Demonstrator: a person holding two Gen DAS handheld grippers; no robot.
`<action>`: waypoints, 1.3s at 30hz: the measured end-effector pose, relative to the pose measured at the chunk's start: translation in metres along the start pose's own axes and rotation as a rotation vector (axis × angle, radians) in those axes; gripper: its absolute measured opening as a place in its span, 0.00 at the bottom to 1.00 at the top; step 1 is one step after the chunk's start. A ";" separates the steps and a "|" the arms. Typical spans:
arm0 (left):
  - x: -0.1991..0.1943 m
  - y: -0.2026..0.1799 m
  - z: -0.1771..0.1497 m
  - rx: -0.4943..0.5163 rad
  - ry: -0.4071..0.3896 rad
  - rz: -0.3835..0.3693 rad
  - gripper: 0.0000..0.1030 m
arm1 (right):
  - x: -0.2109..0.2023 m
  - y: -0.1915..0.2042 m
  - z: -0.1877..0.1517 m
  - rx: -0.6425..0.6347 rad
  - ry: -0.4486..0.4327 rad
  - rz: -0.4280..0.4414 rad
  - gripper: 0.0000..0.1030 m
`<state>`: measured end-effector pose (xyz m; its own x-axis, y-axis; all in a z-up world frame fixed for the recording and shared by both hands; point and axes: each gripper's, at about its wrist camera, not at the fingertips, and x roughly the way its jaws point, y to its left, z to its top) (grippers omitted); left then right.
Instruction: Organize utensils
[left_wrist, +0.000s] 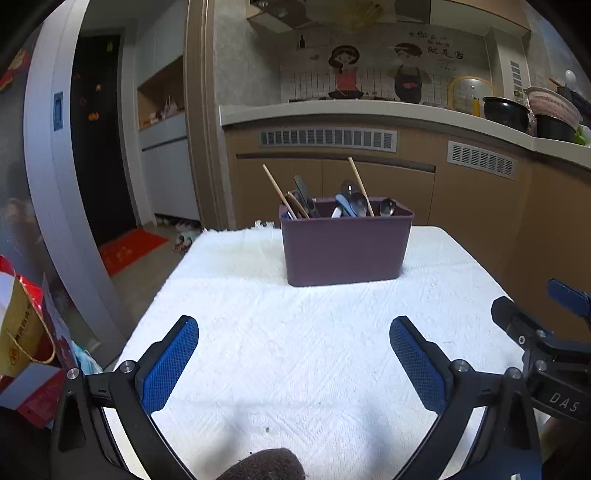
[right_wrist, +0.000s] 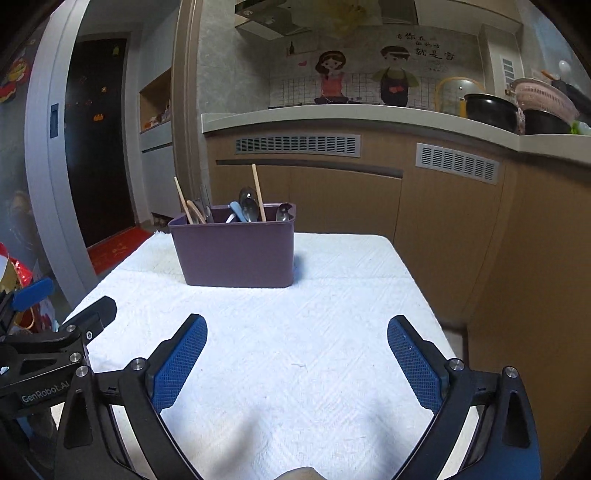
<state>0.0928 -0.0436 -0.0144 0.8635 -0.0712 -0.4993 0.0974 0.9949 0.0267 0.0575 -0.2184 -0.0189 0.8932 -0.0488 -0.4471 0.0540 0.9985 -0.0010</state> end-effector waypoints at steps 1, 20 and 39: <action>0.001 0.001 -0.001 -0.002 0.006 0.001 1.00 | 0.000 0.000 0.000 0.000 0.002 -0.001 0.95; 0.001 -0.002 -0.003 0.001 0.024 -0.014 1.00 | 0.007 -0.003 -0.002 -0.002 0.047 0.014 0.95; 0.000 -0.002 -0.004 -0.002 0.030 -0.017 1.00 | 0.007 -0.004 -0.001 -0.007 0.054 0.022 0.96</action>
<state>0.0908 -0.0457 -0.0177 0.8463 -0.0864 -0.5257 0.1114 0.9936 0.0161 0.0625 -0.2226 -0.0230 0.8688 -0.0258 -0.4946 0.0315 0.9995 0.0033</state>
